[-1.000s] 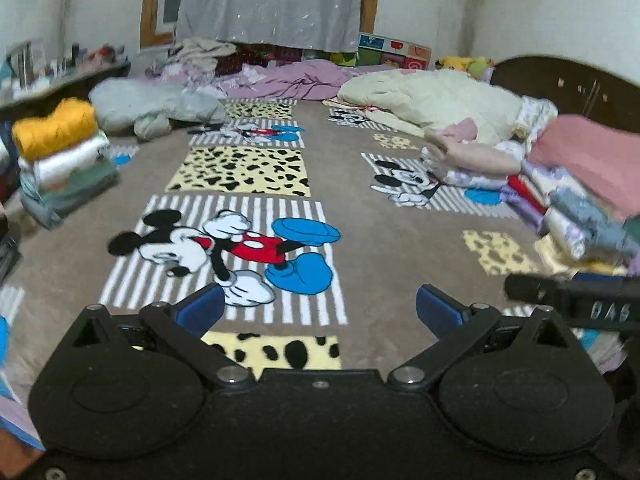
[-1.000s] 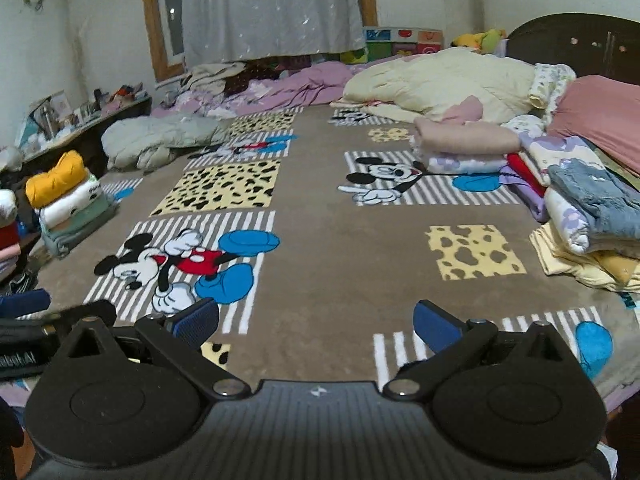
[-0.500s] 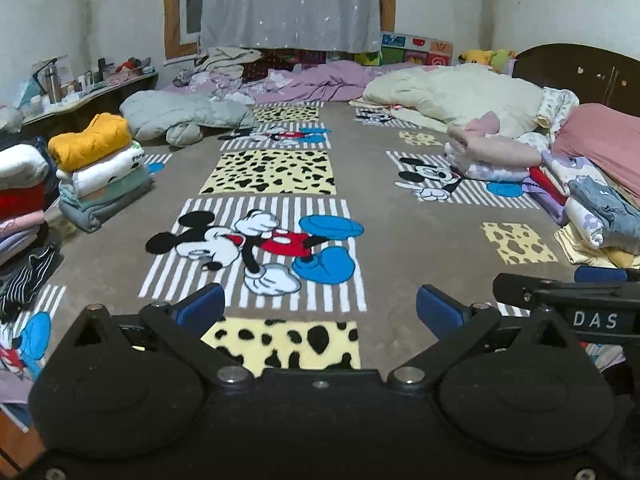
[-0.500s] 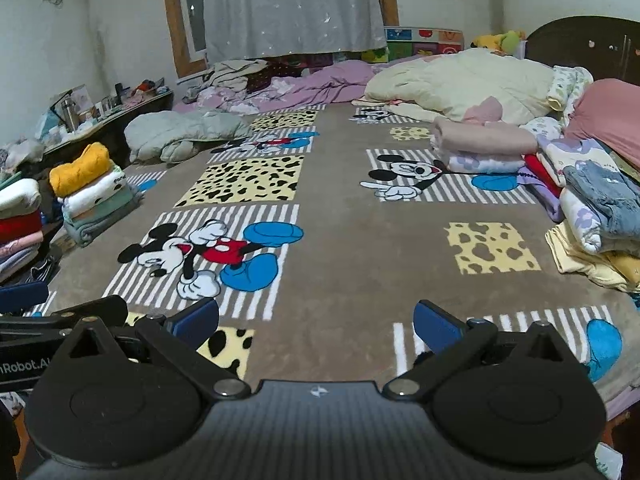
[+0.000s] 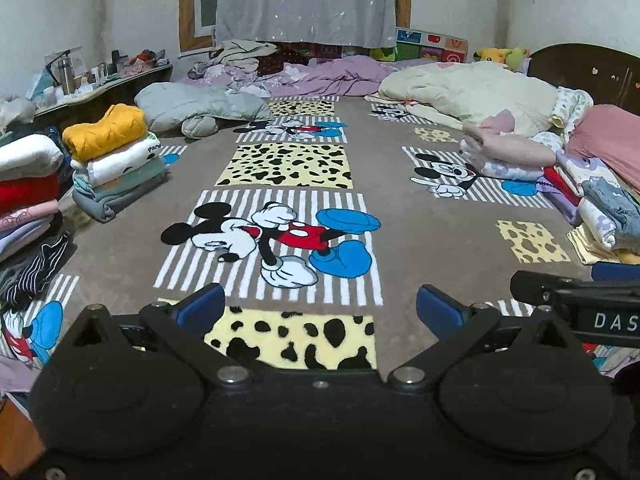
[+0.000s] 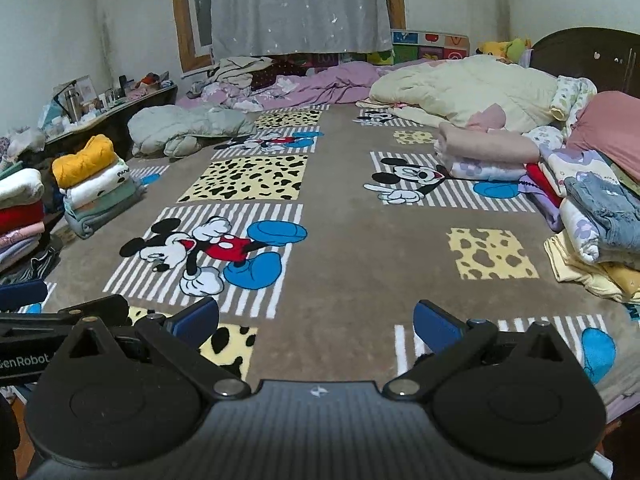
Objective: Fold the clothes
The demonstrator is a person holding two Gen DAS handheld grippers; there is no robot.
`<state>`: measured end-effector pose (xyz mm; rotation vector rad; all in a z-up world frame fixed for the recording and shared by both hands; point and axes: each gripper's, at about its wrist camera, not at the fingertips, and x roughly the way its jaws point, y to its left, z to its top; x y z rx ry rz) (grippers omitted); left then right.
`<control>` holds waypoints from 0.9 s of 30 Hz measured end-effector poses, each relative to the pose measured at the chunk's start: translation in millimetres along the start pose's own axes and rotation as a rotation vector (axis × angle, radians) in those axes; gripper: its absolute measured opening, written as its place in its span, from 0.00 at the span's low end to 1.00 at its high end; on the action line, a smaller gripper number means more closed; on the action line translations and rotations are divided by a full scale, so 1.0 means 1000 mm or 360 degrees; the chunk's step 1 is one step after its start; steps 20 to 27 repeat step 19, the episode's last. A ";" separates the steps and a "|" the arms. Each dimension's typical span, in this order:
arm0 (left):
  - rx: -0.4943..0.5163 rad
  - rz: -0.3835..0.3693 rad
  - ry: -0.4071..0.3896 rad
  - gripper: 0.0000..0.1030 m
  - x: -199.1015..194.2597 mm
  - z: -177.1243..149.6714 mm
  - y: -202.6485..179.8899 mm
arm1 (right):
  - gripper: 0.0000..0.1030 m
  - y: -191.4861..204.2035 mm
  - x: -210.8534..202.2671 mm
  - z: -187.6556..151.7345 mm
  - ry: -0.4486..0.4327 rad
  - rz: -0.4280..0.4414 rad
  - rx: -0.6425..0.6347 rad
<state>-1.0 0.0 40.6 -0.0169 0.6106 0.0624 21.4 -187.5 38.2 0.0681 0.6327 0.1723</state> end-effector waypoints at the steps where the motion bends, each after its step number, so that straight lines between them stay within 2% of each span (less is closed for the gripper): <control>1: 0.0000 -0.0001 0.0003 1.00 0.001 0.000 0.002 | 1.00 0.000 0.002 0.000 0.0005 -0.0001 0.0002; 16: -0.0019 -0.0020 0.0129 1.00 0.047 -0.004 0.009 | 1.00 -0.002 0.044 -0.004 0.0103 0.0026 0.0023; 27: 0.0007 -0.0004 0.0112 1.00 0.049 -0.007 0.006 | 1.00 -0.004 0.052 -0.007 0.0129 0.0030 0.0029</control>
